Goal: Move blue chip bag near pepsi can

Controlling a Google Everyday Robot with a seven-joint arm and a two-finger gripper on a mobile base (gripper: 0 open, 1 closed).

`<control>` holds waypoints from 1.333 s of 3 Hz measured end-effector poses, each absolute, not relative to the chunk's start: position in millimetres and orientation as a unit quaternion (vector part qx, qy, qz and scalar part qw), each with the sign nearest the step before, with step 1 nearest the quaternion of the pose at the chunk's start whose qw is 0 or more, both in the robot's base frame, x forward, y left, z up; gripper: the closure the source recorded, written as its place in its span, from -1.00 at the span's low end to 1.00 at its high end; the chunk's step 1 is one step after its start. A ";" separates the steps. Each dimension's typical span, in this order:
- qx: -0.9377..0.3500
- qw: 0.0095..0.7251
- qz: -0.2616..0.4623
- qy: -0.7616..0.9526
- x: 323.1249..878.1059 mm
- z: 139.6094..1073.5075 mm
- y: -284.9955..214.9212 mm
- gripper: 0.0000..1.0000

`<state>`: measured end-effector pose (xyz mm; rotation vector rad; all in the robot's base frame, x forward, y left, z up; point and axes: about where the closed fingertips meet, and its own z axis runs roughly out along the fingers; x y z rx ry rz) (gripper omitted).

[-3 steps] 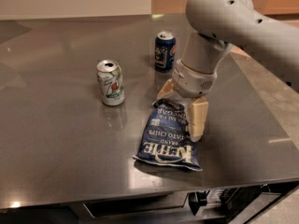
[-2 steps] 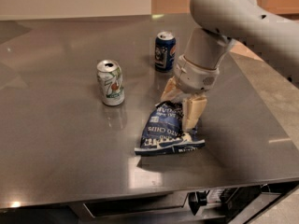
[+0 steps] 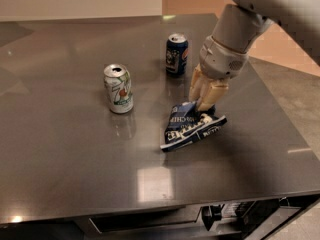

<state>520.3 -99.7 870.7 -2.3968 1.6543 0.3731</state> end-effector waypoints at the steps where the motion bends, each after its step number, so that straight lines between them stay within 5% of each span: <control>1: -0.783 0.115 0.111 0.602 553.4 885.1 -114.0 1.00; 3: -0.716 0.147 0.084 0.678 627.4 895.1 -147.3 1.00; 4: -0.689 0.161 0.076 0.703 648.3 892.8 -163.8 0.65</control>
Offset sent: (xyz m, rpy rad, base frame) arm 0.1088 -0.0671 0.0359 -0.0223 -0.0157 -0.3587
